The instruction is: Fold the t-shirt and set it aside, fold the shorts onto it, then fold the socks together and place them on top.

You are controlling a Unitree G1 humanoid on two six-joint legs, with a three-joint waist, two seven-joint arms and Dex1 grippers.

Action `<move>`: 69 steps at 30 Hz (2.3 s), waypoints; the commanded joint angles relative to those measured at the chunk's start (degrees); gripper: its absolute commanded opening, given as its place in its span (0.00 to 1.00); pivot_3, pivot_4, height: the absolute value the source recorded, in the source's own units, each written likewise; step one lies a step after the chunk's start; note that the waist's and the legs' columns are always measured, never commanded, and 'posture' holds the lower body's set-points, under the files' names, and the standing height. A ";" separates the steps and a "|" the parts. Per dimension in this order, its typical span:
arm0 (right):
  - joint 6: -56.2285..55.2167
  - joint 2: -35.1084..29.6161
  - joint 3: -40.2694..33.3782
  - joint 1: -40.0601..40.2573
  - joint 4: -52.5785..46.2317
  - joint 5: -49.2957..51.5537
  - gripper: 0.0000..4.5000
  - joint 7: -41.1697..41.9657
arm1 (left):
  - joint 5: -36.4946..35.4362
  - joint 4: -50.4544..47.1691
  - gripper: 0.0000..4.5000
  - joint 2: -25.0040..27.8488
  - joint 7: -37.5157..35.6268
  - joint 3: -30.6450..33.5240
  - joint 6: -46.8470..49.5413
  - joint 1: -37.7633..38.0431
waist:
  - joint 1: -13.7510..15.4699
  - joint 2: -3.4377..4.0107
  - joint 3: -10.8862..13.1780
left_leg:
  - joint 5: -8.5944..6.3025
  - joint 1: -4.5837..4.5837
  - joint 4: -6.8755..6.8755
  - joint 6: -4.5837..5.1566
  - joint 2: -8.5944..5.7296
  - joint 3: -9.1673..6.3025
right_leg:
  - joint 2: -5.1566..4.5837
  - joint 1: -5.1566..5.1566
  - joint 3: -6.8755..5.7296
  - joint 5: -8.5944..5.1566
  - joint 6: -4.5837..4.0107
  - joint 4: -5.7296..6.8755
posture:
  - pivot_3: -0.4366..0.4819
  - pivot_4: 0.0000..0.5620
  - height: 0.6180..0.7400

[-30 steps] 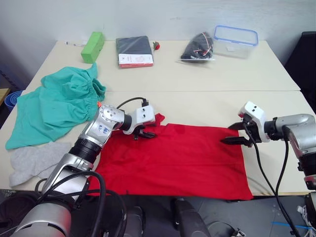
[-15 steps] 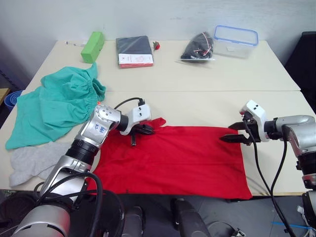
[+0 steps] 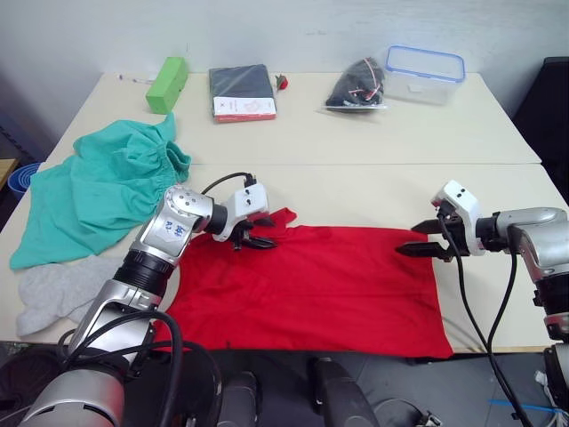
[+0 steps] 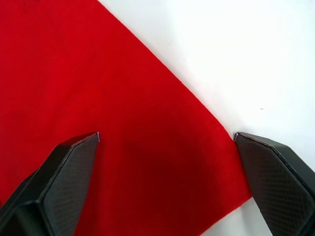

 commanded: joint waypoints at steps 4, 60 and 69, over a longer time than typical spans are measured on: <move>0.15 -0.21 -1.51 -0.22 -0.62 0.69 1.00 0.46 | -0.90 -1.06 0.22 -0.28 -0.66 1.51 -0.98 -1.18 | 0.00 0.00 0.00 | 0.00 0.00 0.00 0.00 0.00 0.00 | 0.00 0.00 0.00 0.00 0.00 0.00 | 0.48 0.27 1.00; 0.78 0.73 -5.23 1.10 -3.14 3.90 0.00 -1.31 | -3.77 -6.92 0.96 3.94 -2.15 5.54 -1.22 3.92 | -0.01 0.00 0.00 | 0.00 -0.03 0.02 0.00 0.00 0.00 | -0.02 -0.02 0.00 0.00 0.00 0.02 | 0.48 0.27 1.00; 1.36 1.17 -5.11 1.26 -3.70 3.93 0.00 -1.38 | -0.65 -1.94 0.82 1.47 1.31 4.33 -6.08 2.10 | 0.01 0.00 0.00 | 0.00 -0.03 0.02 0.00 0.00 0.00 | -0.01 -0.03 0.00 0.00 0.00 0.03 | 0.48 0.27 1.00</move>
